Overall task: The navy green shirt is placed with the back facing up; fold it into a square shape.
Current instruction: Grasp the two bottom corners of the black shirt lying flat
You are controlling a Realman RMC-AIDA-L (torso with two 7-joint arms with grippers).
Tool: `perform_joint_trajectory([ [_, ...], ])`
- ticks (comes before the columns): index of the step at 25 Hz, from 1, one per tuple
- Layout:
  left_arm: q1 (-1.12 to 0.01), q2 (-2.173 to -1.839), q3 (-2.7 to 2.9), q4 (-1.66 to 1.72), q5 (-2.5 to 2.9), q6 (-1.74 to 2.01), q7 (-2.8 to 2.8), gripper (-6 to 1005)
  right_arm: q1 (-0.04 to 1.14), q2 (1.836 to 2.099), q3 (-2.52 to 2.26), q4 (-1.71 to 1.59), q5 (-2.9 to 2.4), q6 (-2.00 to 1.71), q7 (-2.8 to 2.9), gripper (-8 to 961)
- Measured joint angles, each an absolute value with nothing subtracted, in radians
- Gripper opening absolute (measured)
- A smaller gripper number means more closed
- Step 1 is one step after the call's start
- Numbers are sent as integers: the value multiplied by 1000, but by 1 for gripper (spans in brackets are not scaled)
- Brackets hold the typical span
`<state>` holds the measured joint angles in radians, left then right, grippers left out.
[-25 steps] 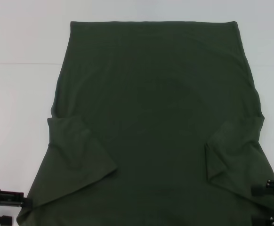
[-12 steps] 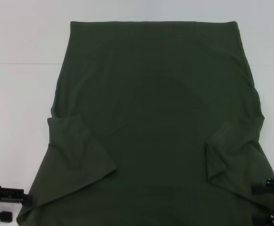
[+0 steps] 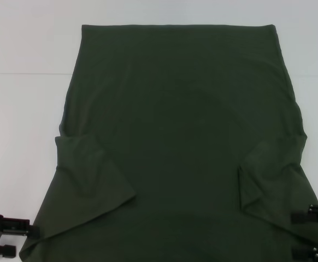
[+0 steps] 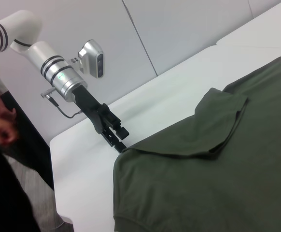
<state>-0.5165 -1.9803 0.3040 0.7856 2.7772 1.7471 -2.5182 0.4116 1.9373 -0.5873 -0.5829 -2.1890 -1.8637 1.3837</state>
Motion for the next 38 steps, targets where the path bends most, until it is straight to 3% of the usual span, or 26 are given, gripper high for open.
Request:
perform_joint_trajectory([
  [38, -546, -1997, 332, 721, 2768, 1734, -2511, 861, 421, 1937, -594, -583, -2189, -1864, 1384, 938],
])
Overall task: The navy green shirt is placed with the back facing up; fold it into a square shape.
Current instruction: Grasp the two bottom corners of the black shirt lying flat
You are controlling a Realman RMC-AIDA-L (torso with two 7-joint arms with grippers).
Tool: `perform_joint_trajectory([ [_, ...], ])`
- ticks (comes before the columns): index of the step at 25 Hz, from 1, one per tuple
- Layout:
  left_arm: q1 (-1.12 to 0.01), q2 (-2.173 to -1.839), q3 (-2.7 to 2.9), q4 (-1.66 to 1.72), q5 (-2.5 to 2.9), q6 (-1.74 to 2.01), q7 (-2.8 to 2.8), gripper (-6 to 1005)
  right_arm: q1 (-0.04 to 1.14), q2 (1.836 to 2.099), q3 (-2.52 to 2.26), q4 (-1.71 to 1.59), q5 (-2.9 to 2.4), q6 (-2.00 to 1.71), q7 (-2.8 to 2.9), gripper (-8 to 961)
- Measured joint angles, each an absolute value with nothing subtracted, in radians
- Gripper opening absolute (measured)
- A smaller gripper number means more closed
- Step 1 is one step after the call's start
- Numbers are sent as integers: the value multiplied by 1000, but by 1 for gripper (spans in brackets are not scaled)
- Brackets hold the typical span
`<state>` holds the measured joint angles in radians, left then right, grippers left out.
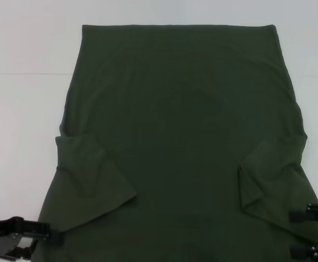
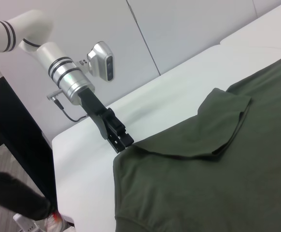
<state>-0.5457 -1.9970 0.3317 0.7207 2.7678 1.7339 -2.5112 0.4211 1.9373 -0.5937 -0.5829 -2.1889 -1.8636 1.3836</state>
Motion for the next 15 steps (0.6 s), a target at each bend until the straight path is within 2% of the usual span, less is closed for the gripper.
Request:
perform_joint_trajectory([
  [15, -566, -2007, 377, 747, 2770, 1705, -2518, 862, 430, 1933, -590, -583, -2189, -1866, 1386, 936],
])
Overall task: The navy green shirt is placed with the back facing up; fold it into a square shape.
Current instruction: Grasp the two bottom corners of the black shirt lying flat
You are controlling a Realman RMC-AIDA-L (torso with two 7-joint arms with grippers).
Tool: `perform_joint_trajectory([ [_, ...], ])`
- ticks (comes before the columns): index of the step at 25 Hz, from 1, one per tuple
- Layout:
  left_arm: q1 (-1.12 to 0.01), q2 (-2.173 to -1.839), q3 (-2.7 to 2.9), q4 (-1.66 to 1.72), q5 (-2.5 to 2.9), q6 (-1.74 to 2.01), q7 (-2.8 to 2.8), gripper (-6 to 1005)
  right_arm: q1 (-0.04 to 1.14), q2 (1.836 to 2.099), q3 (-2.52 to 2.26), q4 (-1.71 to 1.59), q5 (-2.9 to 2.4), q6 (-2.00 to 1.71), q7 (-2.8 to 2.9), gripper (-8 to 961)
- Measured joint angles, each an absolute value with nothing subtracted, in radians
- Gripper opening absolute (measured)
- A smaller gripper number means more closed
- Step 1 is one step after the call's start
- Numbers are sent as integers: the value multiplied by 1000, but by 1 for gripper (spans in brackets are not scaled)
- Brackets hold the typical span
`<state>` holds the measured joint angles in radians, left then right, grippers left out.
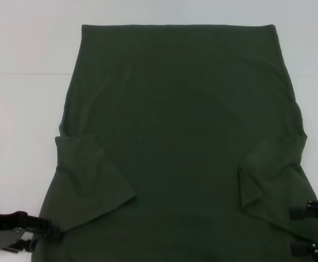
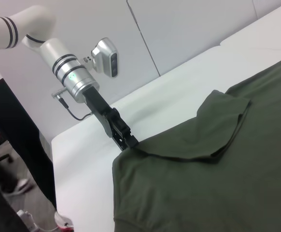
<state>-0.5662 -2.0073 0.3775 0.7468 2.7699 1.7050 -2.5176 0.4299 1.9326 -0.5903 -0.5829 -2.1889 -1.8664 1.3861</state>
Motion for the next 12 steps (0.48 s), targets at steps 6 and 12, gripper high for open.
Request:
perform_joint_trajectory([
  [6, -570, -2009, 409, 750, 2771, 1696, -2528, 690, 434, 1931, -586, -586, -2189, -1888, 1388, 935],
  [12, -572, -2009, 410, 752, 2769, 1698, -2528, 459, 433, 1931, -584, -593, -2189, -1889, 1390, 935],
])
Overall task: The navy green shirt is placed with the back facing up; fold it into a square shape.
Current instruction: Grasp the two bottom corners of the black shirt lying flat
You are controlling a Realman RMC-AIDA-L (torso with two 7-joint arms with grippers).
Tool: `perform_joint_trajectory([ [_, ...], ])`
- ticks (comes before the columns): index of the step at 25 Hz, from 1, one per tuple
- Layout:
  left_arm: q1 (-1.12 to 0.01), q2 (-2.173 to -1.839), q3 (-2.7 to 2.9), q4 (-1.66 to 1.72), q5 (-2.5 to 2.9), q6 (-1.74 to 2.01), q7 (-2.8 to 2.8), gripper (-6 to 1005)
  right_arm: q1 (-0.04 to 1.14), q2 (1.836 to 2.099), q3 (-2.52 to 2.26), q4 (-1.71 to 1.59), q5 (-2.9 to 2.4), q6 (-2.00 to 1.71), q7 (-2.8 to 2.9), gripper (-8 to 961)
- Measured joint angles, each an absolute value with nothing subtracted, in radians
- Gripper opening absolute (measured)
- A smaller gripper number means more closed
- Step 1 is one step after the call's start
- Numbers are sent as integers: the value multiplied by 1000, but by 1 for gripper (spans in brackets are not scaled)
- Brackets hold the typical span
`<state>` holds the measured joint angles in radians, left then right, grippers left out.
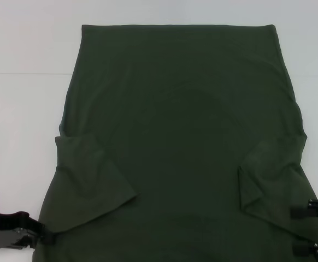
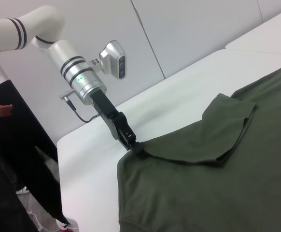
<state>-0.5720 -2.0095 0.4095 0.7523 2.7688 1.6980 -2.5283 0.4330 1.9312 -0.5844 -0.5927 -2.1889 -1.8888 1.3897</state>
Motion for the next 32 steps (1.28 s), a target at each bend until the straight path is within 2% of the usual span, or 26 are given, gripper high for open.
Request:
perform_joint_trajectory([
  [5, -572, -2009, 410, 751, 2768, 1700, -2525, 250, 433, 1931, -584, -593, -2189, -1890, 1392, 934],
  [13, -571, -2009, 409, 749, 2768, 1707, -2515, 32, 435, 1931, -584, -597, -2189, -1890, 1410, 934],
  [21, -572, -2009, 410, 752, 2754, 1718, -2488, 28, 435, 1924, -584, -686, -2188, -1898, 1605, 933],
  [27, -574, -2005, 403, 755, 2751, 1722, -2463, 28, 423, 1880, -576, -809, -2191, -1910, 1938, 932],
  [32, -583, -1995, 399, 757, 2750, 1735, -2446, 28, 436, 1809, -566, -834, -2250, -1922, 2267, 932],
])
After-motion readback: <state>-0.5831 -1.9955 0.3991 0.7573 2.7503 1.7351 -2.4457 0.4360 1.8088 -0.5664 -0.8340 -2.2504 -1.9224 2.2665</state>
